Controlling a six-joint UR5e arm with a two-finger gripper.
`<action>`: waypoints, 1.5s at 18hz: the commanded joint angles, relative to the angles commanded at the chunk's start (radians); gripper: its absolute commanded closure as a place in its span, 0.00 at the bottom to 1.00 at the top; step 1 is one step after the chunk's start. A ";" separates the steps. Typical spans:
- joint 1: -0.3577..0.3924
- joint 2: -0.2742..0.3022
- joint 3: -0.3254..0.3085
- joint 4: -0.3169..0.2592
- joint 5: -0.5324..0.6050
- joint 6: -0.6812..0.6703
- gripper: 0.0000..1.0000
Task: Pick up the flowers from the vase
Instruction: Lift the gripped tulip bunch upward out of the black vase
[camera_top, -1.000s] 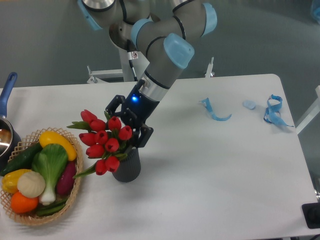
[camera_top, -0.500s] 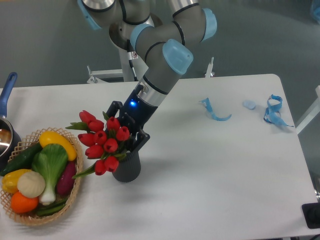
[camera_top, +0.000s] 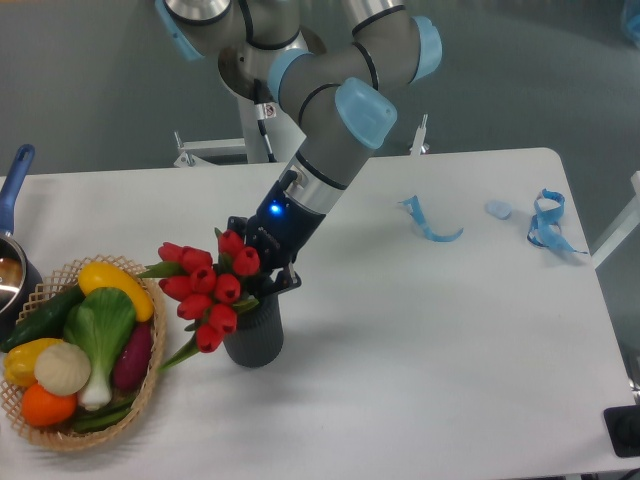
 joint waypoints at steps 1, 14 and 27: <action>0.000 0.015 -0.002 -0.003 -0.018 -0.012 0.76; 0.022 0.160 0.066 -0.003 -0.106 -0.270 0.74; 0.187 0.199 0.193 -0.003 -0.161 -0.425 0.74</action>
